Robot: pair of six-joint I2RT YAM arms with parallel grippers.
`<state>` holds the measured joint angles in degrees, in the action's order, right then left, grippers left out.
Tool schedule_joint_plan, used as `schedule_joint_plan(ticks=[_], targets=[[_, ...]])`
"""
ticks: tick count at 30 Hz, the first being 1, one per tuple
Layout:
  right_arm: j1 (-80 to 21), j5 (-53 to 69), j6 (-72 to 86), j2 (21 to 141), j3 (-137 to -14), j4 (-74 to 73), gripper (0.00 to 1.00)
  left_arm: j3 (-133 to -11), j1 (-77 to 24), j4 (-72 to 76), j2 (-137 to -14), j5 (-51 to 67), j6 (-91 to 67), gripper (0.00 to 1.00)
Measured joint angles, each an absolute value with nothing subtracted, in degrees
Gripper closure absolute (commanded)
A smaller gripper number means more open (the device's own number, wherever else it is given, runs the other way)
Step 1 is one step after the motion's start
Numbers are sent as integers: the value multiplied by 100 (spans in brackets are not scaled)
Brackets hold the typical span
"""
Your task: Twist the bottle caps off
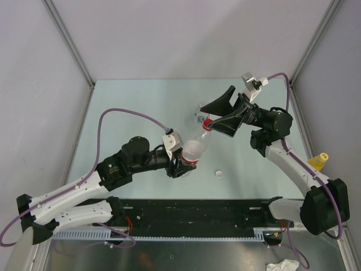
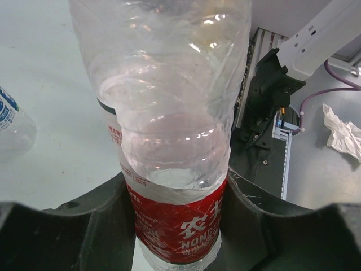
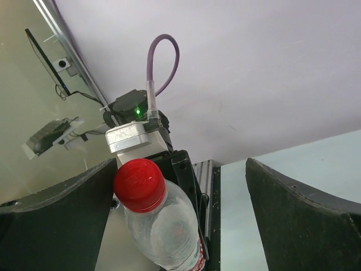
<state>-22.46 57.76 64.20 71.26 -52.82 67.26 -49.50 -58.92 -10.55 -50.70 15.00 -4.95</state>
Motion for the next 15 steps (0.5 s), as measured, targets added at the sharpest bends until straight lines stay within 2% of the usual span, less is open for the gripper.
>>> schedule_joint_plan(ticks=[15], targets=[[-1822, 5594, 6412, 6748, -5266, 6366, 1, -4950, -5911, -1024, -5100, 1031, -445, 72]])
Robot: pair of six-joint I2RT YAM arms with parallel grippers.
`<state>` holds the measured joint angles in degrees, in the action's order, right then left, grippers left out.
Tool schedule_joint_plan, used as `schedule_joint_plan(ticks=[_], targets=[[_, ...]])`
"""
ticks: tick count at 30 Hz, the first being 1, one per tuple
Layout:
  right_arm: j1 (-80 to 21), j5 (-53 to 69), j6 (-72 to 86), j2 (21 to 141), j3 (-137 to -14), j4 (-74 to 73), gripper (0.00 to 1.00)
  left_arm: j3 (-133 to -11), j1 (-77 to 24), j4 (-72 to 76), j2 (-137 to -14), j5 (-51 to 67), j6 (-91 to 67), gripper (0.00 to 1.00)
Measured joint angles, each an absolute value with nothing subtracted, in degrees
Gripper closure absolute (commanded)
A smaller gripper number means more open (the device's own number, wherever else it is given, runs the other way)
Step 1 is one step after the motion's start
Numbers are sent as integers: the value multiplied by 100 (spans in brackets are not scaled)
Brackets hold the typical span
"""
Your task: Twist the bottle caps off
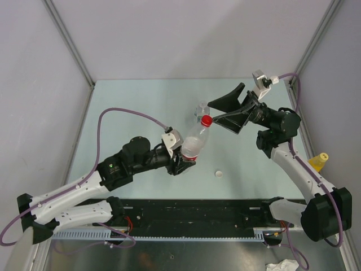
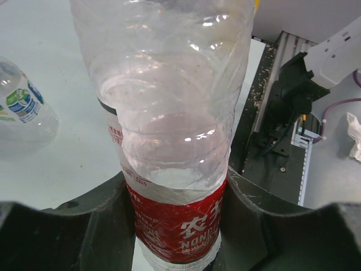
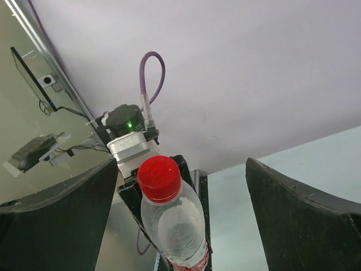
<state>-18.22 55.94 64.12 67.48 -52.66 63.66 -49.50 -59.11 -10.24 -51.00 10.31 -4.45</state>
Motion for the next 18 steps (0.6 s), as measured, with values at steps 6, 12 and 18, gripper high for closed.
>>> schedule_joint_plan(ticks=[6, 12, 18], targets=[[-1820, 5236, 5780, 6525, -5260, 5319, 1, -4976, -5913, -1129, -5334, 624, -445, 73], [-2045, 4359, 4737, 6018, -5260, 3715, 4, -5146, -5955, -1533, -5784, 102, -401, 74], [-2451, 3417, 3861, 5883, -5472, 2248, 5, -5374, -6101, -1865, -5975, -797, -388, 76]])
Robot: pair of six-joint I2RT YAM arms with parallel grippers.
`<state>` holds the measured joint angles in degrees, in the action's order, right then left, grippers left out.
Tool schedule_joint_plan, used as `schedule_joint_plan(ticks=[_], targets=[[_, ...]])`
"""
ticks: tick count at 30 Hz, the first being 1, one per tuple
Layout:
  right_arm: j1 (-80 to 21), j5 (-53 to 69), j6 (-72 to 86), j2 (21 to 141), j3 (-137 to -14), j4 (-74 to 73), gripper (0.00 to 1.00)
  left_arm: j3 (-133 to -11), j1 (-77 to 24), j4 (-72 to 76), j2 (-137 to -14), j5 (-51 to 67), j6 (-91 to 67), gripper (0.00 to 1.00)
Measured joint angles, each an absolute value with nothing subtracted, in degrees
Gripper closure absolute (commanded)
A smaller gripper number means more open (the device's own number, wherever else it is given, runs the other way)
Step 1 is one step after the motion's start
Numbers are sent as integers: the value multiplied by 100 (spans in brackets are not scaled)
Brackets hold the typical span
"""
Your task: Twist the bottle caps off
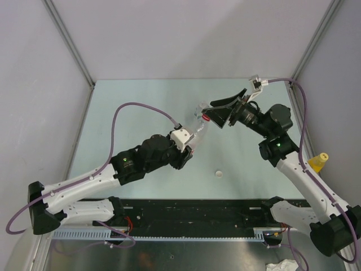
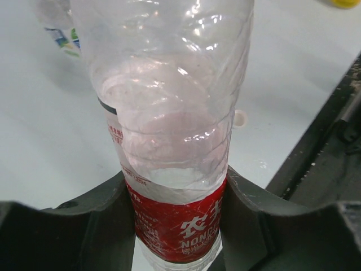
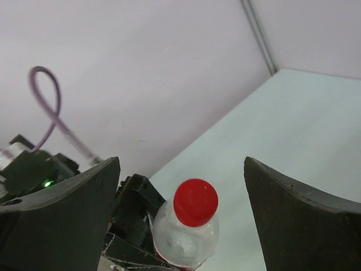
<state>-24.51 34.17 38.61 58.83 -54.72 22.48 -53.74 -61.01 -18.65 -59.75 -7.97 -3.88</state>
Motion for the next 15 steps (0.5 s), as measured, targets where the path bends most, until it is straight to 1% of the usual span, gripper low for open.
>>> schedule_joint_plan(ticks=[6, 8, 11, 15], targets=[[-2744, 2606, 3428, 6106, -5859, 1149, 3, -5618, -6326, -2126, -6233, -1828, -379, 78], [-2770, 2477, 3400, 6222, -5964, 934, 4, -5706, -6405, -2228, -6333, -2147, -366, 78], [-2770, 2353, 3404, 6392, -6066, 714, 9, -5813, -6519, -2355, -6455, -2602, -338, 78], [-2770, 2272, 3448, 6571, -6088, 515, 19, -5874, -6604, -2480, -6563, -3035, -294, 78]])
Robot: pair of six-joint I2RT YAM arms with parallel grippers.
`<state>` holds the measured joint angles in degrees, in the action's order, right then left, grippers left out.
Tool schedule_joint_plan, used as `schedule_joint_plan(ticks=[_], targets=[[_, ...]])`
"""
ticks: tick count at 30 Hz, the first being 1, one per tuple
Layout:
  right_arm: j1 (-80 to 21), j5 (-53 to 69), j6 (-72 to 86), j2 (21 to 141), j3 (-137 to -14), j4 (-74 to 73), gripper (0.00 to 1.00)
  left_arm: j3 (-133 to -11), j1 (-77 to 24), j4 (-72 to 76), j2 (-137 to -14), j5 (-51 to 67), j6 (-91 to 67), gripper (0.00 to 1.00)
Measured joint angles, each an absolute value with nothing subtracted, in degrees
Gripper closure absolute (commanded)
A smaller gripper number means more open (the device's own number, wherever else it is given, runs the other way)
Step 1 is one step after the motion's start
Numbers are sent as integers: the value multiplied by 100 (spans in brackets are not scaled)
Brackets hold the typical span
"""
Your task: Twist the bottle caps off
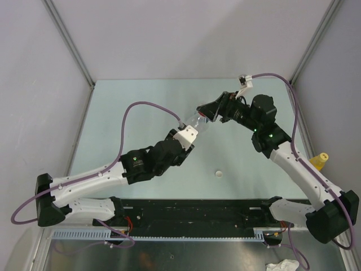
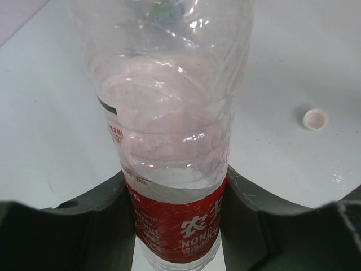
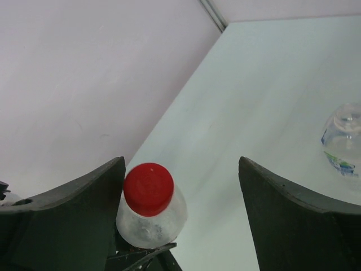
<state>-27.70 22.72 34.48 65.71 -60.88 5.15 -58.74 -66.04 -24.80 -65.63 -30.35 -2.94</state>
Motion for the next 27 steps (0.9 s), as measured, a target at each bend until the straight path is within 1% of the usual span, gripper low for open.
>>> schedule_joint_plan(ticks=[6, 12, 13, 14, 16, 24, 26, 27], targets=[[-2792, 2300, 3555, 6687, -6088, 412, 42, -5874, -6632, -2639, -6637, -3291, -252, 78], [-2840, 2447, 3691, 6731, -6104, 456, 89, -5874, -6643, -2703, -6709, -3354, -252, 78], [-2840, 2471, 3710, 6748, -6110, 458, 94, -5874, -6643, -2705, -6709, -3378, -252, 78], [-2838, 2486, 3708, 6768, -6117, 460, 97, -5876, -6643, -2709, -6709, -3393, -252, 78], [-2838, 2510, 3723, 6794, -6119, 462, 99, -5876, -6641, -2735, -6709, -3413, -255, 78], [-2840, 2552, 3743, 6796, -6123, 464, 100, -5876, -6643, -2762, -6676, -3374, -281, 79], [-2840, 2580, 3741, 6794, -6125, 469, 100, -5876, -6643, -2768, -6652, -3315, -305, 81], [-2840, 2600, 3734, 6792, -6128, 475, 100, -5876, -6641, -2768, -6639, -3277, -318, 84]])
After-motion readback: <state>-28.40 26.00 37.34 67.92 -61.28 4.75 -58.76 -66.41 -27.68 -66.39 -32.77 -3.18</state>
